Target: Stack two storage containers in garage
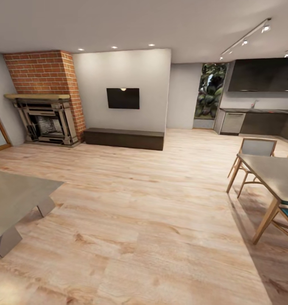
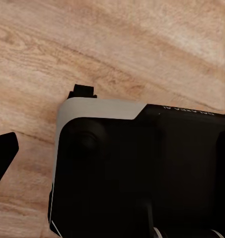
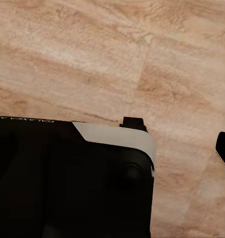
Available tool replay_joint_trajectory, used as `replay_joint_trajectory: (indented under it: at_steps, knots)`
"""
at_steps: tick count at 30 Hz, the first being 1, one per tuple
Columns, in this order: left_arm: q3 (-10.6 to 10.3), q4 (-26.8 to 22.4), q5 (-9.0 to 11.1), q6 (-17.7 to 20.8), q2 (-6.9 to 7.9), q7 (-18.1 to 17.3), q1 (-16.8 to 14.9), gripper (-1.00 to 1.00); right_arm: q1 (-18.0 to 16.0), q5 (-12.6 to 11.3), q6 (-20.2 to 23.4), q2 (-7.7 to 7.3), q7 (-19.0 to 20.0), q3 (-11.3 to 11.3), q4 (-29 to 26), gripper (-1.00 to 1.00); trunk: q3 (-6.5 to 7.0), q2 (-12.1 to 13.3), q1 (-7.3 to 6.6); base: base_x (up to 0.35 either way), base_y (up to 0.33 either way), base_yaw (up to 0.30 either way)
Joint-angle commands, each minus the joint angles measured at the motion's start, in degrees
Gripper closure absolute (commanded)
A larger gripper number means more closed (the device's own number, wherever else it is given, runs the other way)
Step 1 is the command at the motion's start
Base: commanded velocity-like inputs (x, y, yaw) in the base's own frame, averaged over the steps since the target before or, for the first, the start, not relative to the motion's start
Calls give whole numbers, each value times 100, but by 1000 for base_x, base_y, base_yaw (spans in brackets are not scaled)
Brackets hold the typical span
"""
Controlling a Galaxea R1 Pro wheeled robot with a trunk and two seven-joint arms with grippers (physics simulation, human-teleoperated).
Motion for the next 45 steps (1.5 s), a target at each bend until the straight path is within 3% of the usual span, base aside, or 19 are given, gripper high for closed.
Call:
replay_joint_trajectory:
  at_steps: [1,8,9,13,45]
  knots:
    - [-4,-3,55,31,2,-23,-3,-100,-7,-60,-31,3,13,46,15,-100,-7,-4,4,322,0,0]
    - [-4,-4,55,31,3,-23,-3,-100,-7,-76,9,2,-53,46,22,-100,-7,-4,4,322,0,0]
    - [-4,-4,55,31,7,-23,-3,-100,-7,-68,160,16,-286,46,22,-100,-7,-4,4,322,0,0]
    - [-4,-4,55,31,6,-23,-3,-100,-7,-66,445,14,-325,46,22,-100,-7,-4,4,322,0,0]
    - [-4,-3,55,31,11,-23,-3,-100,-7,-63,319,-6,-322,54,13,-100,-7,-4,4,322,0,0]
